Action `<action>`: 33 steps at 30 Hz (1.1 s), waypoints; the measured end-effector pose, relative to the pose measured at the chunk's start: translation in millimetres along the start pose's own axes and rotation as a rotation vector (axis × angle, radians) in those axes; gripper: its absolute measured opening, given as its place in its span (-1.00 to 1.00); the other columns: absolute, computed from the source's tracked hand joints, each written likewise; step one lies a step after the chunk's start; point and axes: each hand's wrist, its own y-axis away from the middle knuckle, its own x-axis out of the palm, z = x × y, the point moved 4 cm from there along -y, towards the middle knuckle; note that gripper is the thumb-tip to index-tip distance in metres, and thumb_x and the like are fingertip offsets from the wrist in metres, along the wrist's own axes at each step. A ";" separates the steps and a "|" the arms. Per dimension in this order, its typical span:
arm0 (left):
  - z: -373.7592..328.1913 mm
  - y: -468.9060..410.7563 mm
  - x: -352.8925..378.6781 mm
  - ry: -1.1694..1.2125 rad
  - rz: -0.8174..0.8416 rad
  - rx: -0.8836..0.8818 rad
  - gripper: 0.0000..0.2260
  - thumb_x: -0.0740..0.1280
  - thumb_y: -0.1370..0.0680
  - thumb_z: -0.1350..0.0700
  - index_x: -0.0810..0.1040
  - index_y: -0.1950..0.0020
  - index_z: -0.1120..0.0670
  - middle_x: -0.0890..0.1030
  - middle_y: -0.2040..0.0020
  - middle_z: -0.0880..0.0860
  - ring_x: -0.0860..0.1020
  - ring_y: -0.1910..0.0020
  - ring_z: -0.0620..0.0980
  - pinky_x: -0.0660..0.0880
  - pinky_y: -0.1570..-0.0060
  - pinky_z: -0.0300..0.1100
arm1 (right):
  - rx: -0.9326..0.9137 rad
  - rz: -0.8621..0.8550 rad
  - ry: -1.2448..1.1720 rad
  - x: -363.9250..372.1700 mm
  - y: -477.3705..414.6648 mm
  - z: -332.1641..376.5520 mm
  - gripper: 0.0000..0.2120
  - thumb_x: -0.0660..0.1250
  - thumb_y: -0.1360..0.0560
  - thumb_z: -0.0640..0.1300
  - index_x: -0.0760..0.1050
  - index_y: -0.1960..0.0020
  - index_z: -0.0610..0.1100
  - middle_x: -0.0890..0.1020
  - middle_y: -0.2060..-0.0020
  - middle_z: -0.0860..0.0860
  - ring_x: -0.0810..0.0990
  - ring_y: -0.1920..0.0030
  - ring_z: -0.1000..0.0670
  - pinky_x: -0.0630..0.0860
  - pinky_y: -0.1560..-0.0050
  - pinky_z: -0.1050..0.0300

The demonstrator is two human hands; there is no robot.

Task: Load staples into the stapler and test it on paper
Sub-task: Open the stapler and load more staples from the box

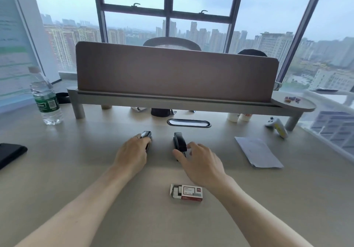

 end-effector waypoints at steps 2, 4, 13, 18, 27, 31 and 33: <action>-2.1 10.1 -7.3 -0.032 0.001 0.018 -0.82 0.22 -0.55 0.29 0.59 0.02 0.10 0.60 0.02 0.07 0.61 -0.02 0.25 0.48 0.15 -0.05 | -0.028 -0.051 -0.012 -10.7 14.6 0.0 -0.45 0.13 -0.60 0.38 0.46 -0.32 -0.02 0.61 -0.22 0.01 0.63 -0.20 -0.17 0.54 -0.15 -0.04; -3.7 22.1 -15.6 -0.043 -0.010 0.035 -0.81 0.24 -0.52 0.29 0.60 0.05 0.08 0.63 0.02 0.09 0.63 -0.07 0.25 0.54 0.10 -0.01 | -0.040 -0.110 -0.017 -22.7 29.7 -2.1 -0.45 0.15 -0.61 0.35 0.37 -0.44 0.01 0.57 -0.30 0.03 0.61 -0.26 -0.17 0.50 -0.14 -0.02; -42.4 93.4 -60.4 0.036 -0.002 0.114 -0.97 0.41 -0.54 0.16 0.65 0.05 0.07 0.64 -0.02 -0.02 0.63 0.01 0.09 0.55 0.06 -0.11 | -0.140 -0.056 -0.104 -17.4 108.1 -1.1 -0.51 0.30 -0.53 0.35 0.51 -0.32 0.09 0.62 -0.17 0.17 0.63 -0.13 0.02 0.48 -0.04 0.09; -84.2 148.7 -72.9 -0.049 0.103 0.157 -0.90 0.41 -0.54 0.02 0.61 0.07 0.04 0.65 0.00 -0.03 0.64 -0.01 0.08 0.57 0.03 -0.07 | -0.224 -0.022 -0.163 -4.4 152.3 -1.8 -0.45 0.39 -0.41 0.38 0.50 -0.31 0.15 0.61 -0.13 0.23 0.62 -0.05 0.10 0.55 -0.08 0.14; -153.3 199.7 -60.1 -0.060 0.177 0.148 -0.78 0.41 -0.55 -0.06 0.58 0.02 0.09 0.64 -0.09 0.14 0.65 -0.07 0.22 0.47 0.11 -0.09 | -0.271 -0.070 -0.404 21.3 195.2 -28.7 -0.65 0.43 -0.25 0.16 0.64 0.02 0.05 0.70 0.18 0.18 0.64 0.11 0.16 0.55 0.06 0.23; -165.8 199.4 -37.9 -0.106 0.271 0.130 -0.65 0.44 -0.54 -0.03 0.58 -0.20 0.18 0.60 -0.21 0.20 0.61 -0.20 0.24 0.54 -0.15 0.00 | -0.240 -0.079 -0.364 25.3 193.4 -51.0 -0.75 0.34 -0.31 0.03 0.64 0.07 0.00 0.71 0.19 0.11 0.62 0.18 0.08 0.59 0.09 0.10; -165.4 193.2 -34.4 -0.116 0.318 0.139 -0.67 0.47 -0.52 0.00 0.59 -0.18 0.16 0.62 -0.19 0.19 0.63 -0.18 0.23 0.58 -0.13 0.00 | -0.227 -0.058 -0.339 23.9 187.5 -59.0 -0.76 0.38 -0.35 0.03 0.65 0.02 0.01 0.71 0.17 0.11 0.63 0.15 0.07 0.59 0.05 0.08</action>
